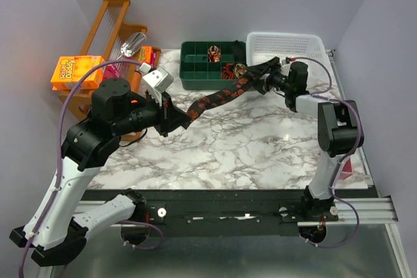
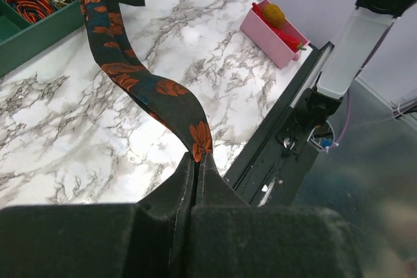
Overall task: Roll the ties
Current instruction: Pick up the tie from the bin, then place the tie at the center of the board.
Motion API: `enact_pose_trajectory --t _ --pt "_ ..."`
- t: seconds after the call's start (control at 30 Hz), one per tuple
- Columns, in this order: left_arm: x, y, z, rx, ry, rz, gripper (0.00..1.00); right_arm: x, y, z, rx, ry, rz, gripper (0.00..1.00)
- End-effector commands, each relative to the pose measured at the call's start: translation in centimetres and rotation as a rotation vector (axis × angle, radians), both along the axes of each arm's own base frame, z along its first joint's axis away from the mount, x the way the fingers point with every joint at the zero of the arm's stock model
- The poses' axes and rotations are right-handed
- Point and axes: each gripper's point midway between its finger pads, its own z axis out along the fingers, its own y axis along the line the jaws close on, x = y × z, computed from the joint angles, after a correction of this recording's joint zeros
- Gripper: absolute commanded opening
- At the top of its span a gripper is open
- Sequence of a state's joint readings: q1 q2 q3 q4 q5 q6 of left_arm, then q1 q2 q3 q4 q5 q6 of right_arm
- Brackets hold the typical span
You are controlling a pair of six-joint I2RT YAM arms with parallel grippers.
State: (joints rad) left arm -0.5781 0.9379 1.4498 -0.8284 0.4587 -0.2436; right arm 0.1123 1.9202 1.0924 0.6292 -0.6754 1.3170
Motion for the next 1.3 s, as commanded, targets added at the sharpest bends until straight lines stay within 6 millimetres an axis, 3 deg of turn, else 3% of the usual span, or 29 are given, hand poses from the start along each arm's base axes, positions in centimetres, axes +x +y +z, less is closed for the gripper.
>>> enact_pose_trajectory --t 0.0,0.13,0.2,0.27,0.3,0.53,0.6,0.63,0.73,0.87,0.9,1.07,1.2,1.27 --pt "-2.0 0.6 1.0 -0.031 0.003 -0.022 0.00 2.5 0.3 -1.3 -0.034 0.044 -0.015 0.79" --pt "-3.2 0.9 1.5 -0.043 0.006 -0.044 0.00 4.3 0.4 -1.8 -0.049 0.055 -0.027 0.59" --pt "-3.7 1.0 2.0 -0.054 0.001 -0.061 0.00 5.0 0.2 -2.4 -0.064 0.083 -0.039 0.58" --pt "-4.5 1.0 2.6 -0.071 -0.005 -0.087 0.00 5.1 0.2 -2.7 -0.080 0.080 -0.039 0.47" --pt "-4.8 1.0 2.8 -0.079 -0.011 -0.096 0.00 5.2 0.0 -2.9 -0.089 0.087 -0.048 0.37" --pt "-7.4 1.8 6.1 -0.155 -0.080 -0.142 0.00 5.2 -0.1 -4.9 -0.114 0.118 -0.048 0.36" --pt "-8.2 1.9 7.1 -0.182 -0.106 -0.167 0.00 5.1 0.0 -4.9 -0.106 0.103 -0.043 0.19" --pt "-8.6 2.0 8.0 -0.212 -0.133 -0.168 0.00 5.0 -0.1 -4.8 -0.107 0.101 -0.042 0.18" --pt "-8.5 1.9 8.0 -0.241 -0.142 -0.167 0.00 4.8 -0.5 -3.3 -0.129 0.042 -0.043 0.12" --pt "-7.1 1.1 5.6 -0.203 -0.083 -0.155 0.00 3.8 -2.0 0.0 -0.179 -0.046 -0.061 0.08" --pt "-6.8 0.9 5.1 -0.196 -0.070 -0.154 0.00 3.4 -2.4 1.8 -0.192 -0.085 -0.077 0.07" --pt "-4.4 -0.9 2.6 -0.172 -0.037 -0.171 0.00 1.0 -5.4 2.5 -0.278 -0.124 -0.134 0.01" --pt "-2.9 -2.2 1.9 -0.173 -0.041 -0.191 0.00 -1.1 -7.9 2.2 -0.330 -0.134 -0.193 0.01" --pt "-1.8 -2.9 1.2 -0.172 -0.040 -0.195 0.00 -2.1 -10.3 1.7 -0.353 -0.125 -0.244 0.01"
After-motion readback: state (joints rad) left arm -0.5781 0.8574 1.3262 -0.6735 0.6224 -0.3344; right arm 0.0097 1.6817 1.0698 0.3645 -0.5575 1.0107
